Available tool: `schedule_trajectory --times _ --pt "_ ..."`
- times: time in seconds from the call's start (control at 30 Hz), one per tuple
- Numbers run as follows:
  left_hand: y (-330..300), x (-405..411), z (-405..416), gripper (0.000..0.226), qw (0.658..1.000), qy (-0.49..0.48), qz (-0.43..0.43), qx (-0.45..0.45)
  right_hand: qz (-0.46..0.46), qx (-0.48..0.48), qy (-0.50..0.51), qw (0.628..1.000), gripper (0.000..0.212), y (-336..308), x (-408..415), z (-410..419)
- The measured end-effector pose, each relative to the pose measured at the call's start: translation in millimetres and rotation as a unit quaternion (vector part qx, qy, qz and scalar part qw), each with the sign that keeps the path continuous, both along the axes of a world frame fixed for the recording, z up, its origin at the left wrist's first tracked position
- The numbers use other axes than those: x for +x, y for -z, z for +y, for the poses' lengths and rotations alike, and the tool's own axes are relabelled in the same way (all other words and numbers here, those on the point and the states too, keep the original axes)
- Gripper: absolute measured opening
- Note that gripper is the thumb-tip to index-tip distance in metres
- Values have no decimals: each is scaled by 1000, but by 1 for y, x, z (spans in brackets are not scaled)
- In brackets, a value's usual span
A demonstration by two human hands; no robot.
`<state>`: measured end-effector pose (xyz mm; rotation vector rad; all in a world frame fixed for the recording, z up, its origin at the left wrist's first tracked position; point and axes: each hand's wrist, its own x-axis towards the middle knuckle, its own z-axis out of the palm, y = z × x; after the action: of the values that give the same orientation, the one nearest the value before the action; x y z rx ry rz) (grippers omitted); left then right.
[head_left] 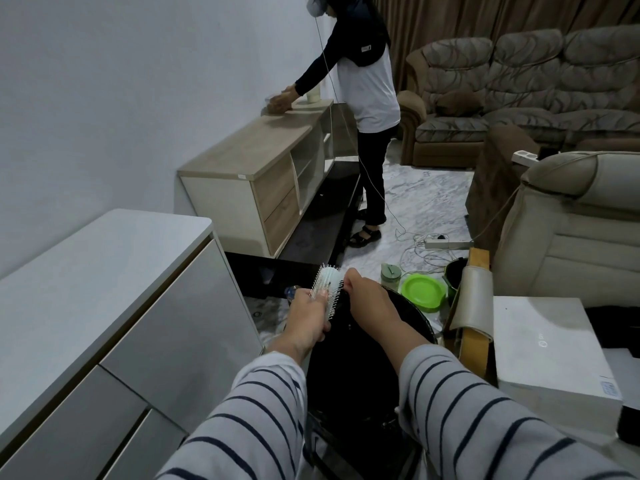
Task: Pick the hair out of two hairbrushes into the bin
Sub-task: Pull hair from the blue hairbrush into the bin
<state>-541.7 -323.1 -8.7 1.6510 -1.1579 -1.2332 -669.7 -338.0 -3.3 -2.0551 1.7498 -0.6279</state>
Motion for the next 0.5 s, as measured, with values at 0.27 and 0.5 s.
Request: schedule_trajectory --times 0.27,0.5 --pt "0 -6 6 17 1000 10 -15 -9 42 2 11 999 11 5 2 -5" --pt "-9 22 -5 21 995 -68 -12 -67 24 100 102 989 3 32 -53 5"
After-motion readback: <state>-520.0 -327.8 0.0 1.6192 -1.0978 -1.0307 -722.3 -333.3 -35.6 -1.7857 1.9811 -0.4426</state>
